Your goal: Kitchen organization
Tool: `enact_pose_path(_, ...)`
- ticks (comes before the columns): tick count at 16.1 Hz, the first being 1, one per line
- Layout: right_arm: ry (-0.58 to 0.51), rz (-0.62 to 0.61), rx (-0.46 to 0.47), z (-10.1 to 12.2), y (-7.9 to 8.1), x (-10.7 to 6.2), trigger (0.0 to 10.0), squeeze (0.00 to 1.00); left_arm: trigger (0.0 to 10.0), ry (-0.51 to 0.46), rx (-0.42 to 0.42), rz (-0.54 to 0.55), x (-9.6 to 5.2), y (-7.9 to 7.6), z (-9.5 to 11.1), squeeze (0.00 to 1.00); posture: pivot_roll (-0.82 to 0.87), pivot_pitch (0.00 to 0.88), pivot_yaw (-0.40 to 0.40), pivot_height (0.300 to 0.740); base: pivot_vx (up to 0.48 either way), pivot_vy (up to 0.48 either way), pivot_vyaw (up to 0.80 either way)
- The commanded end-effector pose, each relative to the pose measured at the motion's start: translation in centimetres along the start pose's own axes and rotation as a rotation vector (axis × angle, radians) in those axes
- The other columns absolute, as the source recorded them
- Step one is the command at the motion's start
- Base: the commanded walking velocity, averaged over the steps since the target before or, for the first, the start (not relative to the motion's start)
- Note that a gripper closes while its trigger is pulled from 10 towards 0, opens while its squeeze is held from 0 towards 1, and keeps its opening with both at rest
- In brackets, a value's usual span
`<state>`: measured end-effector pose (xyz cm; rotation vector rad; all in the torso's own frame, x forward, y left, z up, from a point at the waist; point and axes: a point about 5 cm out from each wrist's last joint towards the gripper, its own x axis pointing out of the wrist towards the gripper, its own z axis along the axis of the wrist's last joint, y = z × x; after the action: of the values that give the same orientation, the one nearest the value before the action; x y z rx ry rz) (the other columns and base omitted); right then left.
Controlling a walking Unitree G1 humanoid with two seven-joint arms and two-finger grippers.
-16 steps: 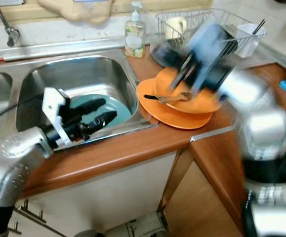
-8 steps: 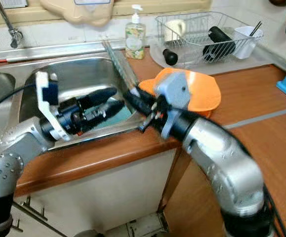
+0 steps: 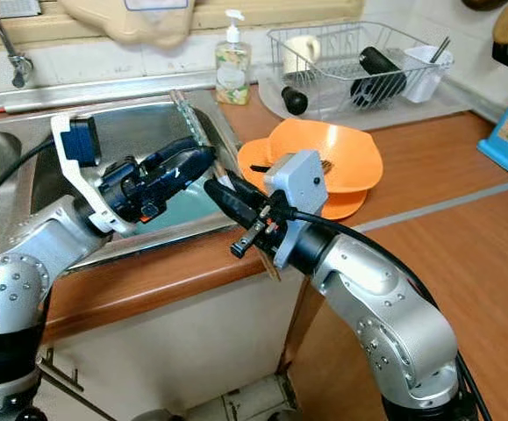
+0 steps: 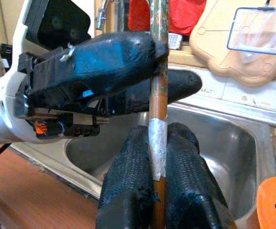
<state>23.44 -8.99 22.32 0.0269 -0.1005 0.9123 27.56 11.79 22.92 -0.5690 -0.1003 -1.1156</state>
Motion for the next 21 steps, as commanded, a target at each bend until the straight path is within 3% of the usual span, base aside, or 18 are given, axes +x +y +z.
enact_pose_path(1, -0.009, 0.072, -0.002, 0.0, 1.3, 0.3, 0.0, 0.0, 0.0, 0.002, -0.007, 0.043, 0.0, 0.4, 0.0, 0.0, -0.08, 0.0, 0.04, 0.74, 0.0, 0.0, 0.0)
enact_pose_path(4, 0.052, 0.074, -0.009, -0.8, 1.2, 0.1, 0.0, 0.0, 0.0, -0.037, -0.048, -0.013, 0.1, -0.4, 0.0, 0.0, -0.08, 0.0, 0.039, 0.74, 0.0, 0.0, 0.0)
enact_pose_path(12, 0.052, 0.054, -0.021, -0.8, 0.4, 0.4, 0.0, 0.0, 0.0, -0.03, -0.137, -0.064, -0.1, -1.2, -0.6, 0.0, -0.08, 0.0, 0.028, 0.74, 0.0, 0.0, 0.0)
enact_pose_path(21, 0.049, 0.047, -0.025, -0.7, 0.2, 0.5, 0.0, 0.0, 0.0, -0.02, -0.152, -0.053, -0.4, -1.2, -0.6, 0.0, -0.08, 0.0, 0.026, 0.74, 0.0, 0.0, 0.0)
